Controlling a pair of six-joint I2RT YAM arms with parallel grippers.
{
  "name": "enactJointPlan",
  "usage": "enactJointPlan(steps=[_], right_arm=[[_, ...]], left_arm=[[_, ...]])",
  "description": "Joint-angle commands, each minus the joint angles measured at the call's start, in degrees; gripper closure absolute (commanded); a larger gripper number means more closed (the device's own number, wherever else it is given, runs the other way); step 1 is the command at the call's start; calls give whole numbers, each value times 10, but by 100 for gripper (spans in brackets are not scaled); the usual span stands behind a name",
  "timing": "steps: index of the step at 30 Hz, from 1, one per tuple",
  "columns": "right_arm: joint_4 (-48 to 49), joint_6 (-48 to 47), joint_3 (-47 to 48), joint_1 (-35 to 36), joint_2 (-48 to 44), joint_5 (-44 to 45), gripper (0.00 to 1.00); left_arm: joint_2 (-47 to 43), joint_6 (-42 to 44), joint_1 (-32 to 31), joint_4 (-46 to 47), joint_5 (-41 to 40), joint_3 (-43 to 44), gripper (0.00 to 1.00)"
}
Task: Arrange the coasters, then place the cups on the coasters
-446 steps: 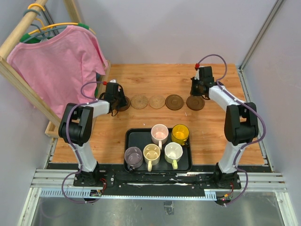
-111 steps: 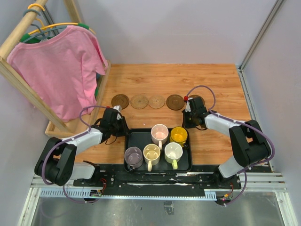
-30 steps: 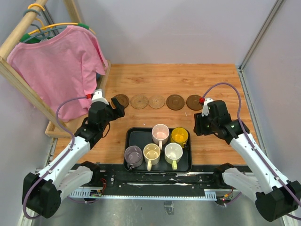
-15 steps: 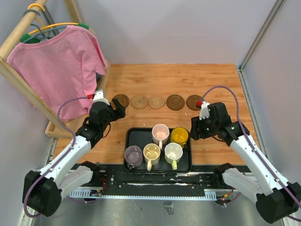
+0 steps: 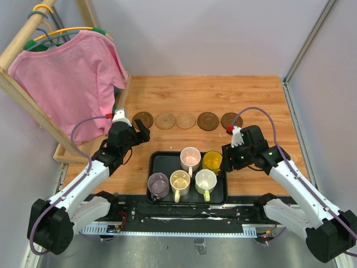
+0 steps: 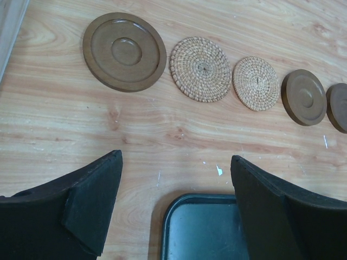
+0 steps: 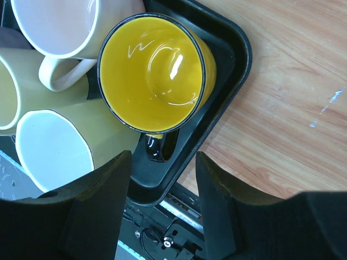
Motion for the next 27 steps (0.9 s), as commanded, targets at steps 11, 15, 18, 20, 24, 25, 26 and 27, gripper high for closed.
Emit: enactJointPlan(steps=[11, 15, 18, 20, 24, 25, 26, 27], right_arm=[[6, 25, -18, 51, 33, 24, 49], [5, 30, -16, 67, 47, 35, 49], [6, 39, -16, 79, 56, 50, 49], [7, 45, -16, 85, 62, 60, 49], [10, 58, -22, 94, 67, 79, 49], [9, 61, -24, 97, 67, 83, 49], [10, 64, -25, 99, 67, 87, 49], [12, 68, -27, 101, 67, 90, 49]], left_arm=[[18, -9, -3, 33, 16, -8, 15], [22, -10, -4, 33, 18, -7, 15], [24, -10, -3, 36, 18, -11, 15], [26, -8, -3, 36, 19, -11, 15], [30, -6, -3, 38, 19, -14, 15], [32, -5, -4, 38, 20, -14, 15], [33, -5, -4, 39, 20, -14, 15], [35, -5, -3, 39, 22, -14, 15]])
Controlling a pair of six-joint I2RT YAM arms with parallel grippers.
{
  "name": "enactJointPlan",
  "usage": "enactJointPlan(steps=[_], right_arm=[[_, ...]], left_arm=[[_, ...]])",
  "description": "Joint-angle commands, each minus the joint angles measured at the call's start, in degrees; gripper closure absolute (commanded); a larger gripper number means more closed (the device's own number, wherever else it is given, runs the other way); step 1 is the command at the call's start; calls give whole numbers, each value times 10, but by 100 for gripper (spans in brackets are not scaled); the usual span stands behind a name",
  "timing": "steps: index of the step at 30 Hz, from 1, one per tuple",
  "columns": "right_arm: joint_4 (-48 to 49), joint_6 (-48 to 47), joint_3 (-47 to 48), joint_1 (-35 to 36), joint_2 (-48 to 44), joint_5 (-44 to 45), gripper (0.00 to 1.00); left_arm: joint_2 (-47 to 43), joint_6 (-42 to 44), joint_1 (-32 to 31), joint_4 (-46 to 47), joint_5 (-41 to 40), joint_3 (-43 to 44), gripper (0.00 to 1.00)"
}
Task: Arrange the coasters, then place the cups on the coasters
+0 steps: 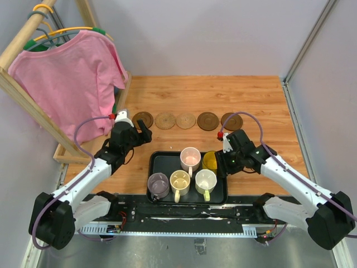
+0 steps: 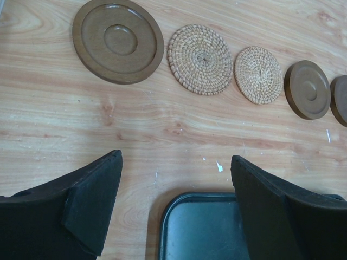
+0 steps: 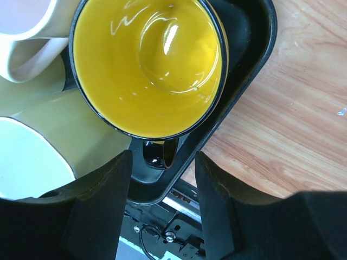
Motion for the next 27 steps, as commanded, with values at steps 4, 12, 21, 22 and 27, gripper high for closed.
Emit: enactJointPlan(steps=[4, 12, 21, 22, 27], right_arm=[[16, 35, -25, 22, -6, 34, 49], [53, 42, -45, 28, 11, 36, 49], [102, 42, -53, 38, 51, 44, 52], [104, 42, -53, 40, 55, 49, 52], [107, 43, -55, 50, 71, 71, 54]], left_arm=[[16, 6, -3, 23, 12, -5, 15], [24, -2, -3, 29, 18, -8, 15], [20, -4, -3, 31, 16, -12, 15], [20, -4, -3, 31, 16, -13, 15], [22, -5, -3, 33, 17, -14, 15]])
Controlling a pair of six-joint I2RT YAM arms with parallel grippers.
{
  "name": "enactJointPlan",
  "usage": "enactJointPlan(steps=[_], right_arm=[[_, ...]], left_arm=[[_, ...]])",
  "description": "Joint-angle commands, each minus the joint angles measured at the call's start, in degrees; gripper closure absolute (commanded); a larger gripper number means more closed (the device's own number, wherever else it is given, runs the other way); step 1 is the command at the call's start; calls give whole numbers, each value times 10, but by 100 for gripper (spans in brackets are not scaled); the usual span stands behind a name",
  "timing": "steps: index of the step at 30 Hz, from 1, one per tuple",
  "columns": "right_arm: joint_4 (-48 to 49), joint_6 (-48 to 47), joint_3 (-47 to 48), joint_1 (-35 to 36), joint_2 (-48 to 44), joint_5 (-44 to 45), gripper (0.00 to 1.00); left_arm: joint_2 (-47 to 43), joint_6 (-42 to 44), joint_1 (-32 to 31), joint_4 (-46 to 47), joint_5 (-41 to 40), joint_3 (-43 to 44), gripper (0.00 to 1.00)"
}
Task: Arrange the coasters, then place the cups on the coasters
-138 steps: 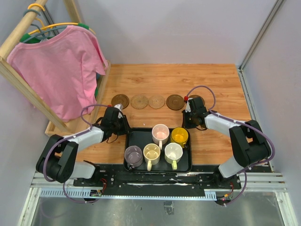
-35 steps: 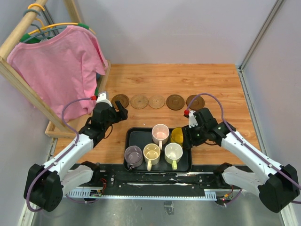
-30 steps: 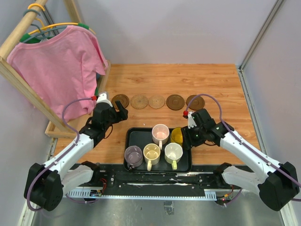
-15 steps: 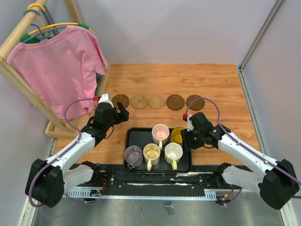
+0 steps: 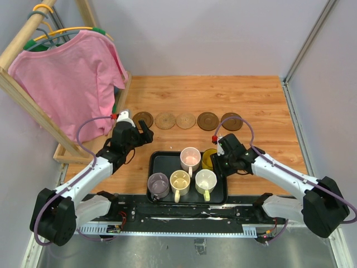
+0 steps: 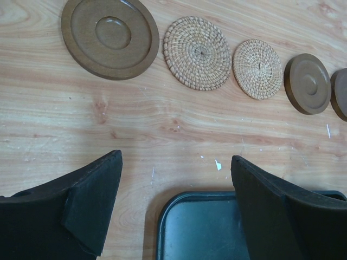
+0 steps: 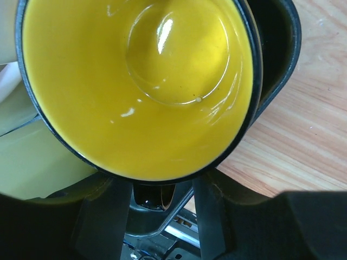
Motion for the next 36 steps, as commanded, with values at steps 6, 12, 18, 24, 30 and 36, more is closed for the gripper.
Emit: enactJointPlan(steps=[6, 12, 18, 24, 30, 36], right_arm=[[24, 12, -10, 22, 6, 49, 55], [40, 17, -9, 23, -3, 64, 55], [54, 17, -13, 24, -7, 70, 55], [52, 14, -7, 25, 1, 74, 55], [46, 10, 0, 27, 12, 76, 60], [42, 5, 6, 31, 27, 81, 94]], left_arm=[[4, -3, -4, 22, 2, -12, 15], [8, -3, -4, 25, 5, -13, 15], [9, -3, -3, 28, 3, -16, 15], [13, -4, -3, 32, 6, -18, 15], [16, -6, -3, 35, 9, -19, 15], [18, -5, -4, 36, 10, -19, 15]])
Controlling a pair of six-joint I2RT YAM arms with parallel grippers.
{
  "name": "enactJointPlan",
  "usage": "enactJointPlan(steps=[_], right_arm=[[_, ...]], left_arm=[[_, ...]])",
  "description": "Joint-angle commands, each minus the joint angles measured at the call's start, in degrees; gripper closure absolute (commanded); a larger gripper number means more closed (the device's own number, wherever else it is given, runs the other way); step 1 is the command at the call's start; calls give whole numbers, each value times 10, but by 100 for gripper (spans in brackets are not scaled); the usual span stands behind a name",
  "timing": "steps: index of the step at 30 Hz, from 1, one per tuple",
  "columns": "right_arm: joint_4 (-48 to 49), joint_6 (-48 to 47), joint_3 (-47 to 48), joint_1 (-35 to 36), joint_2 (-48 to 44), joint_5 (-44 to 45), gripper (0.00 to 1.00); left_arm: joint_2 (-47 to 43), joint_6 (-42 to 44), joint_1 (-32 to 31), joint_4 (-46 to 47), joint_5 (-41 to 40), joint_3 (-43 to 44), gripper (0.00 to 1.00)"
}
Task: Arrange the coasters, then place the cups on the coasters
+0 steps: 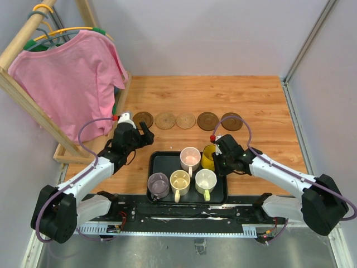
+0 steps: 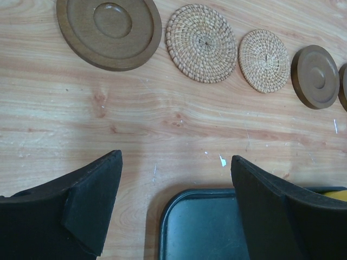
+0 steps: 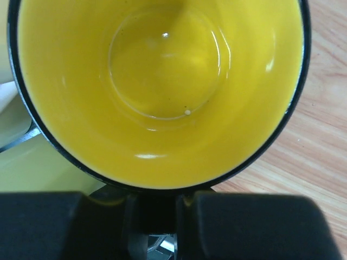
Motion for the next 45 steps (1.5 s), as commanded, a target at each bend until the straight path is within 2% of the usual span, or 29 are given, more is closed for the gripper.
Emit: enactJointPlan(steps=[1, 12, 25, 32, 36, 45], right_arm=[[7, 2, 12, 15, 13, 34, 98], [8, -14, 22, 25, 13, 59, 99], [35, -33, 29, 47, -89, 167, 99], [59, -53, 48, 42, -98, 312, 99], [84, -75, 80, -4, -50, 342, 99], [142, -89, 149, -140, 81, 257, 99]], left_arm=[[4, -2, -4, 17, 4, -4, 15], [8, -3, -3, 19, 7, -6, 15], [8, -9, -4, 29, 9, -10, 15], [10, -13, -3, 40, 12, -10, 15], [14, -15, -3, 51, 17, -6, 15], [34, -13, -3, 67, 0, 15, 15]])
